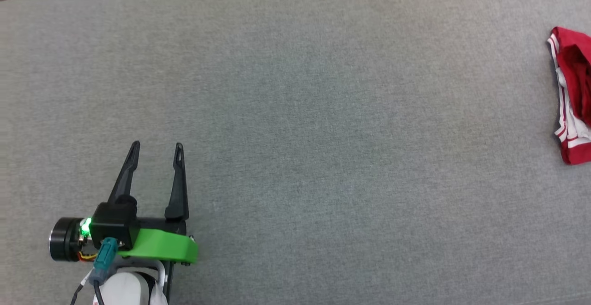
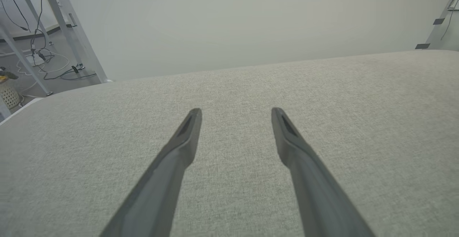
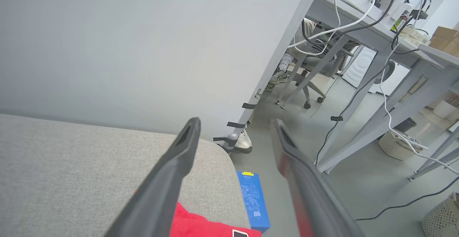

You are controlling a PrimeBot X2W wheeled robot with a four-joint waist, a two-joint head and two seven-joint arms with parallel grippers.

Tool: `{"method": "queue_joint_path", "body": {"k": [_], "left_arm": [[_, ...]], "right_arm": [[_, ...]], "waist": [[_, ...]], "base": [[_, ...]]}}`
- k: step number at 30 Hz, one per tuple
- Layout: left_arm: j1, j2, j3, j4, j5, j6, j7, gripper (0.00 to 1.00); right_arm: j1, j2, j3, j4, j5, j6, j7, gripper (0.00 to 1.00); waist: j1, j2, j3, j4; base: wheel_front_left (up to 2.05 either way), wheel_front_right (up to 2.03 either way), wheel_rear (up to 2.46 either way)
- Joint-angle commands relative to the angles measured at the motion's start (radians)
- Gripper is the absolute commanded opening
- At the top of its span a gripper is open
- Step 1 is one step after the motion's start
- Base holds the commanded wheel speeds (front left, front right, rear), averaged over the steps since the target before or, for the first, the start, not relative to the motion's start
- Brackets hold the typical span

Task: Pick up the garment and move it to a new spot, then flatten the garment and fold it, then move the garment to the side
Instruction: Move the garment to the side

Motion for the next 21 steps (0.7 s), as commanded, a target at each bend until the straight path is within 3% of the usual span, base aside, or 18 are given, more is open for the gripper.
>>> {"method": "queue_joint_path", "body": {"k": [1, 7, 12, 21], "left_arm": [[0.013, -0.007, 0.001, 0.004, -0.009, 0.009, -0.006, 1.0], [0.033, -0.025, 0.002, 0.027, -0.019, 0.008, -0.006, 1.0], [0.04, -0.034, 0.008, 0.05, -0.027, 0.001, -0.006, 1.0], [0.059, -0.046, 0.01, 0.081, -0.026, -0.006, -0.006, 1.0]], "right_arm": [[0.008, 0.025, -0.005, -0.025, -0.02, -0.001, -0.021, 1.0], [0.079, 0.15, -0.11, -0.175, -0.11, -0.001, -0.048, 1.0], [0.211, 0.311, -0.205, -0.339, -0.216, -0.001, -0.048, 1.0], [0.477, 0.563, -0.236, -0.528, -0.343, -0.001, -0.048, 1.0]], "waist": [[0.0001, -0.0001, -0.058, 0.041], [0.0001, -0.0001, -0.115, 0.09], [0.0001, -0.0001, -0.154, 0.128], [0.0001, -0.0001, -0.206, 0.176]], "base": [[0.0, 0.0, 0.0], [0.0, 0.0, 0.0], [0.0, 0.0, 0.0], [0.0, 0.0, 0.0]]}}
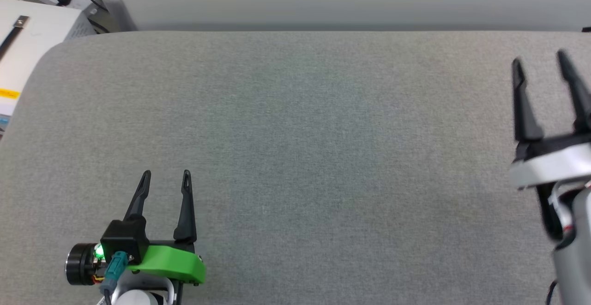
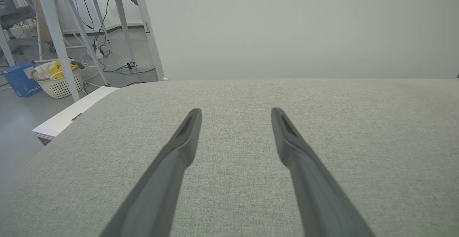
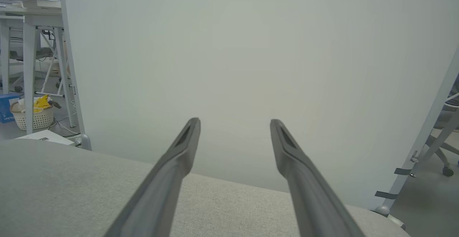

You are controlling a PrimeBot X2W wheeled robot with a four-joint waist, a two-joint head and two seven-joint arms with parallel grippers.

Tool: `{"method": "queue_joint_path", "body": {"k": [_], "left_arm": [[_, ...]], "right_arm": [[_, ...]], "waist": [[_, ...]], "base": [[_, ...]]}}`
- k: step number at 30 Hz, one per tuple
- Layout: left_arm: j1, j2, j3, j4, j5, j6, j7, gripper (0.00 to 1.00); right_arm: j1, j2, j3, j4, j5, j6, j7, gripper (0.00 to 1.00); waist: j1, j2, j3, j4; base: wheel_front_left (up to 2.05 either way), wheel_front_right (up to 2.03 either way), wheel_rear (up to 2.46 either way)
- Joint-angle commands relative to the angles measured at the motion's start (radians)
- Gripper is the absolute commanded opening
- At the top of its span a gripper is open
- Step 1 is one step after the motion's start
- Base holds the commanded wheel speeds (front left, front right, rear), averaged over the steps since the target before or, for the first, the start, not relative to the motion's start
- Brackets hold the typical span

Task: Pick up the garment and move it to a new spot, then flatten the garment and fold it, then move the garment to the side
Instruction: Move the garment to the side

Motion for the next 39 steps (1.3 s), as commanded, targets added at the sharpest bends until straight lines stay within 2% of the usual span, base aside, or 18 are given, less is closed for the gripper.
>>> {"method": "queue_joint_path", "body": {"k": [1, 7, 16, 29, 39], "left_arm": [[0.01, -0.008, -0.001, 0.005, 0.001, -0.004, -0.006, 1.0], [0.022, -0.011, 0.007, 0.018, 0.003, -0.008, -0.006, 1.0], [0.058, -0.017, 0.004, 0.035, 0.0, -0.013, -0.006, 1.0], [0.102, -0.023, 0.0, 0.027, -0.017, -0.026, -0.006, 1.0], [0.114, -0.025, 0.002, 0.025, -0.022, -0.03, -0.006, 1.0]], "right_arm": [[0.047, 0.026, -0.007, -0.015, -0.014, -0.001, -0.006, 1.0], [0.186, 0.11, -0.036, -0.04, -0.027, -0.001, -0.006, 1.0], [0.343, 0.175, -0.041, -0.063, -0.025, -0.001, -0.006, 1.0], [0.452, 0.206, -0.034, -0.105, -0.032, -0.001, -0.006, 1.0], [0.483, 0.214, -0.039, -0.092, -0.027, -0.001, -0.006, 1.0]], "waist": [[0.0001, 0.0, -0.028, 0.027], [0.0001, 0.0, -0.056, 0.034], [0.0001, 0.0, -0.11, 0.03], [0.0001, 0.0, -0.158, 0.007], [0.0001, 0.0, -0.171, -0.006]], "base": [[0.0, 0.0, 0.0], [0.0, 0.0, 0.0], [0.0, 0.0, 0.0], [0.0, 0.0, 0.0], [0.0, 0.0, 0.0]]}}
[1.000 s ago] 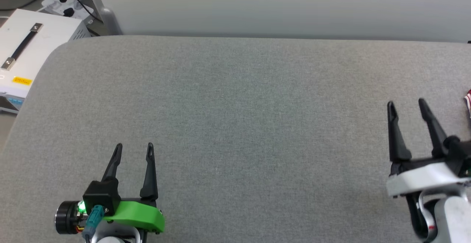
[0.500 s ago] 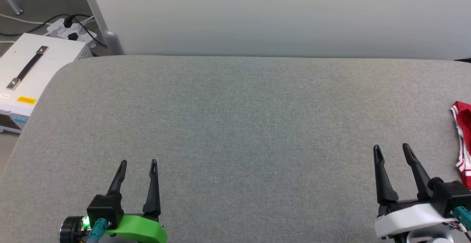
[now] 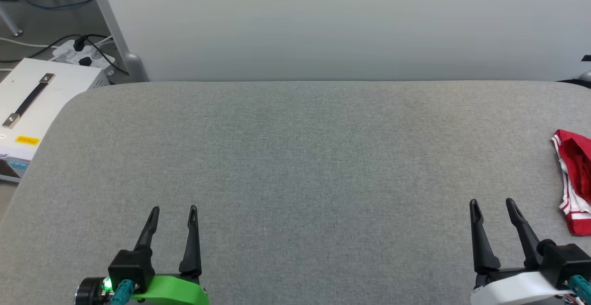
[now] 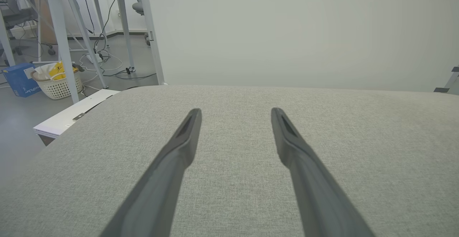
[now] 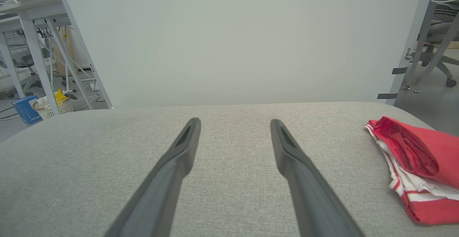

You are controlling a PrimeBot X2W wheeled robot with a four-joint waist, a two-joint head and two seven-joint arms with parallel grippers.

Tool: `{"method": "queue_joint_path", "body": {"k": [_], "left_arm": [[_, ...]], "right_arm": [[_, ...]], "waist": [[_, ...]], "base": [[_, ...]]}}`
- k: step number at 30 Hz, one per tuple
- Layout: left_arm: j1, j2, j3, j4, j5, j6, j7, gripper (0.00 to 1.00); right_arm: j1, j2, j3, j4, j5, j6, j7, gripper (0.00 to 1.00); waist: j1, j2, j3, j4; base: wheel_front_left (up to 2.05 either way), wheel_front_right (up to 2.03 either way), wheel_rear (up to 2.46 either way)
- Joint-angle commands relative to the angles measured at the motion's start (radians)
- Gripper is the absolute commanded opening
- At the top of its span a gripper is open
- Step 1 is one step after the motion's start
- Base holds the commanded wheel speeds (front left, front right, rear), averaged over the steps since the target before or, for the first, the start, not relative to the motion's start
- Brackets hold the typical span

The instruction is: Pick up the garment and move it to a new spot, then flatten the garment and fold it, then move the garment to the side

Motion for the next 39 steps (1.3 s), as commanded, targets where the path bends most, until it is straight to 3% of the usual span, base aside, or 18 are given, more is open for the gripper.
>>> {"method": "queue_joint_path", "body": {"k": [1, 11, 12, 39], "left_arm": [[0.017, -0.006, 0.0, 0.0, -0.004, -0.004, -0.006, 1.0], [0.02, -0.008, -0.005, 0.008, -0.002, -0.006, -0.006, 1.0], [0.004, -0.002, -0.003, 0.006, 0.0, 0.0, 0.0, 0.0], [-0.012, -0.004, -0.003, -0.012, 0.018, 0.012, 0.048, 0.0]], "right_arm": [[0.013, 0.004, -0.001, 0.004, 0.001, -0.001, -0.006, 1.0], [0.013, 0.0, 0.005, 0.023, 0.007, -0.001, -0.006, 1.0], [0.007, 0.0, 0.004, 0.02, 0.002, 0.0, 0.0, 0.0], [-0.015, 0.002, 0.008, 0.014, -0.03, 0.0, 0.048, 0.0]], "waist": [[0.0001, 0.0, -0.001, -0.003], [0.0001, 0.0, -0.002, -0.013], [0.0001, 0.0, -0.002, -0.013], [0.0001, 0.0, 0.0, -0.013]], "base": [[0.0, 0.0, 0.0], [0.0, 0.0, 0.0], [0.0, 0.0, 0.0], [0.0, 0.0, 0.0]]}}
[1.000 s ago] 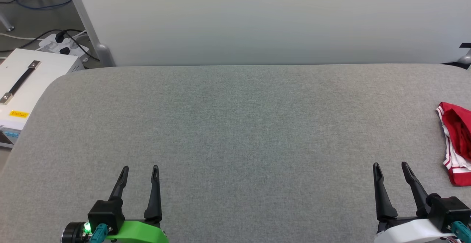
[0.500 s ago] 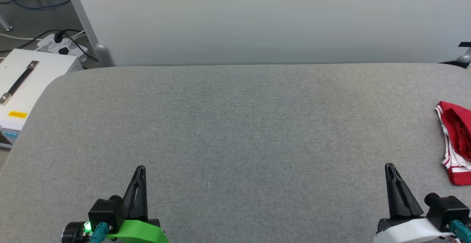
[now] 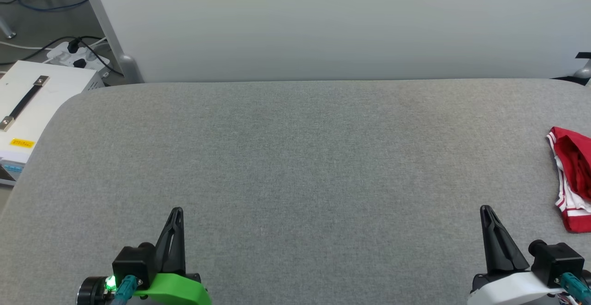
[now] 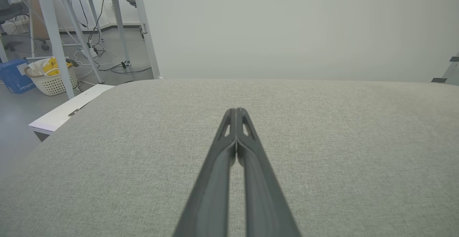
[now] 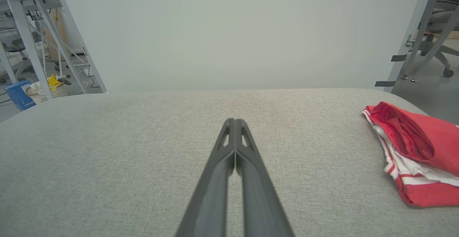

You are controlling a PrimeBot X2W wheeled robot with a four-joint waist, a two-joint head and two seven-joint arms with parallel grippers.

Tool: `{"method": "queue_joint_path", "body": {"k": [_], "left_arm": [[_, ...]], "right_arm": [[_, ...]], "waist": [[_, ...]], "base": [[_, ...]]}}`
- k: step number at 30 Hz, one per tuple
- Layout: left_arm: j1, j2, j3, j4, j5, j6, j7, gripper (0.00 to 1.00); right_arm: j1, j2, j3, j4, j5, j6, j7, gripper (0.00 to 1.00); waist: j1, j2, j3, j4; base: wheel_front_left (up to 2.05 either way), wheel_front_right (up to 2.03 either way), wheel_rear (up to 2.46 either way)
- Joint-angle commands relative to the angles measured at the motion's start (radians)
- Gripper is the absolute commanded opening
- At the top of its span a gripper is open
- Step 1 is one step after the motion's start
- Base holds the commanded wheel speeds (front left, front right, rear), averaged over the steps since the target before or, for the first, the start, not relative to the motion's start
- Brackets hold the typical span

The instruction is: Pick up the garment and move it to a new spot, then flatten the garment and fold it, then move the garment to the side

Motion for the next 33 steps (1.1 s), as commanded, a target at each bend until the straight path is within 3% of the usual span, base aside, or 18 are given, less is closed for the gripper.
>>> {"method": "queue_joint_path", "body": {"k": [1, 33], "left_arm": [[-0.013, -0.002, -0.001, -0.006, 0.01, 0.007, 0.005, 0.0], [-0.034, -0.004, -0.001, -0.031, 0.034, 0.023, 0.069, 0.0]], "right_arm": [[-0.019, 0.002, 0.002, -0.004, -0.011, 0.0, 0.006, 0.0], [-0.049, 0.005, 0.009, -0.012, -0.054, 0.0, 0.07, 0.0]], "waist": [[0.0, 0.0, 0.0, 0.0], [0.0, 0.0, 0.004, 0.001]], "base": [[0.0, 0.0, 0.0], [0.0, 0.0, 0.0]]}}
